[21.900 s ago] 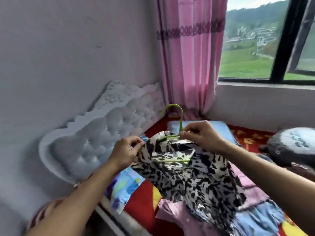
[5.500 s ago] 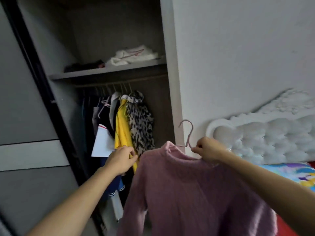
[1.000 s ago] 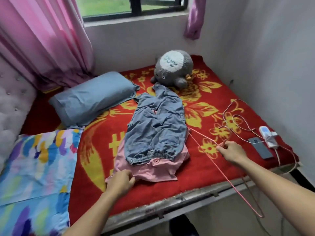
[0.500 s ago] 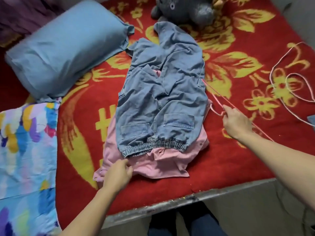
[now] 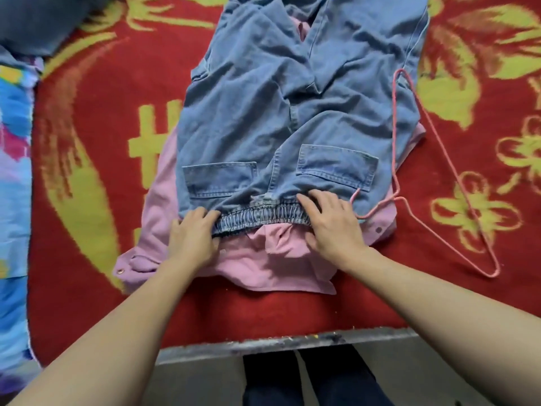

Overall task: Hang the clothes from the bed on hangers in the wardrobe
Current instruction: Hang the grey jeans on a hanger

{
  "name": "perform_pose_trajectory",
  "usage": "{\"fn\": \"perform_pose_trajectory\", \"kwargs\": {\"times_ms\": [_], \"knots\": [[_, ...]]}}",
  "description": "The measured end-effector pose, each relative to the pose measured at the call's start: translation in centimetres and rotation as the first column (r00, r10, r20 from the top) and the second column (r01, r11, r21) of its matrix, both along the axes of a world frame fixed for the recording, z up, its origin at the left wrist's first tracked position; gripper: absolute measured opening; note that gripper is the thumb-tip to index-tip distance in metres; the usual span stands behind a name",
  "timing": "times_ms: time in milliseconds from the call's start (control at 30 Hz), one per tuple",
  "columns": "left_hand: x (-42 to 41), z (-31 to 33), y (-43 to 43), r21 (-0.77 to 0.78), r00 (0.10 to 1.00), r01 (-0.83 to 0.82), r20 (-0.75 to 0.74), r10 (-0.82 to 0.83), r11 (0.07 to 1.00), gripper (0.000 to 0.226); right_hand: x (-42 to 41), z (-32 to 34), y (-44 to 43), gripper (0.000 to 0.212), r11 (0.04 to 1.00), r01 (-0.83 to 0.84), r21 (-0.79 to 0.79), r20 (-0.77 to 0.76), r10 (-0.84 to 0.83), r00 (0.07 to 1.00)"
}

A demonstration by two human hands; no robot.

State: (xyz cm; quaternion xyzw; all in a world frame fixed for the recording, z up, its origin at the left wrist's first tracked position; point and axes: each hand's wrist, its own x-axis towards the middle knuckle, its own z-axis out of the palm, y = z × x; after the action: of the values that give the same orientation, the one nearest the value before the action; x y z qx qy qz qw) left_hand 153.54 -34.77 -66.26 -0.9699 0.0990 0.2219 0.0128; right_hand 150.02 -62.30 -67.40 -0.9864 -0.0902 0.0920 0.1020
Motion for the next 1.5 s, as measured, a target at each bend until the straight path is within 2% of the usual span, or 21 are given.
{"fn": "perform_pose_trajectory", "kwargs": {"times_ms": [67, 133, 267, 367, 467, 567, 600, 667, 733, 800, 867, 967, 1133, 1300, 1500], "knots": [[-0.8, 0.3, 0.3, 0.022, 0.999, 0.044, -0.003, -0.044, 0.999, 0.054, 0.0, -0.6, -0.2, 0.07, 0.998, -0.014, -0.055, 0.002, 0.014, 1.0], [-1.8, 1.1, 0.6, 0.032, 0.998, 0.067, -0.012, -0.067, 0.997, 0.05, 0.0, -0.3, -0.7, 0.062, 0.999, -0.025, -0.044, -0.023, 0.024, 0.999], [-4.6, 3.7, 0.8, -0.039, 0.997, 0.071, 0.001, -0.071, 0.997, 0.037, -0.5, 2.6, -2.6, 0.04, 0.993, 0.118, 0.006, -0.291, -0.112, 0.95], [-6.6, 6.5, 1.2, -0.122, 0.997, 0.068, -0.022, -0.071, 0.99, 0.034, -2.4, 5.6, -3.8, 0.033, 0.988, 0.152, -0.023, -0.382, -0.149, 0.912], [-7.8, 10.1, 2.3, -0.194, 0.992, -0.022, -0.123, -0.002, 0.981, 0.051, -5.6, 8.7, -3.8, 0.028, 0.981, 0.189, -0.054, -0.29, -0.196, 0.937], [-8.4, 14.8, 4.4, -0.35, 0.993, -0.092, -0.105, 0.058, 0.932, 0.058, -8.2, 12.5, -3.0, 0.03, 0.932, 0.33, -0.15, -0.238, -0.358, 0.903], [-8.4, 16.5, 5.5, -0.376, 0.994, -0.093, -0.093, 0.062, 0.922, 0.055, -8.7, 14.1, -2.4, 0.032, 0.907, 0.403, -0.124, -0.249, -0.421, 0.872], [-8.0, 19.8, 8.1, -0.414, 0.997, -0.076, -0.061, 0.056, 0.907, 0.048, -8.3, 17.3, -1.1, 0.036, 0.838, 0.545, 0.03, -0.298, -0.513, 0.805], [-6.8, 23.6, 10.5, -0.471, 0.994, -0.109, -0.037, 0.104, 0.875, 0.037, -6.5, 21.6, 0.6, 0.036, 0.794, 0.58, 0.182, -0.235, -0.538, 0.809], [-6.1, 29.1, 12.5, -0.53, 0.987, -0.113, 0.036, 0.156, 0.84, 0.023, -4.7, 27.9, 2.3, 0.033, 0.753, 0.569, 0.33, -0.139, -0.557, 0.819], [-4.8, 34.3, 13.7, -0.582, 0.967, -0.076, 0.155, 0.203, 0.809, 0.028, -2.8, 34.7, 3.6, 0.03, 0.735, 0.509, 0.449, -0.028, -0.557, 0.83], [-3.4, 42.5, 14.5, -0.629, 0.906, 0.037, 0.349, 0.239, 0.777, 0.024, -1.2, 44.2, 4.7, 0.03, 0.711, 0.419, 0.565, 0.122, -0.574, 0.81], [-2.7, 54.8, 15.7, -0.671, 0.774, 0.227, 0.564, 0.288, 0.706, 0.011, -2.1, 58.4, 5.0, 0.025, 0.676, 0.267, 0.687, 0.287, -0.59, 0.754], [-3.1, 65.3, 15.8, -0.712, 0.613, 0.372, 0.67, 0.419, 0.595, 0.02, -4.5, 70.6, 5.5, 0.034, 0.659, 0.082, 0.748, 0.458, -0.601, 0.655], [-2.8, 74.5, 14.4, -0.757, 0.441, 0.463, 0.648, 0.621, 0.462, 0.024, -5.9, 80.0, 5.0, 0.032, 0.594, -0.103, 0.798, 0.55, -0.648, 0.526]]}}
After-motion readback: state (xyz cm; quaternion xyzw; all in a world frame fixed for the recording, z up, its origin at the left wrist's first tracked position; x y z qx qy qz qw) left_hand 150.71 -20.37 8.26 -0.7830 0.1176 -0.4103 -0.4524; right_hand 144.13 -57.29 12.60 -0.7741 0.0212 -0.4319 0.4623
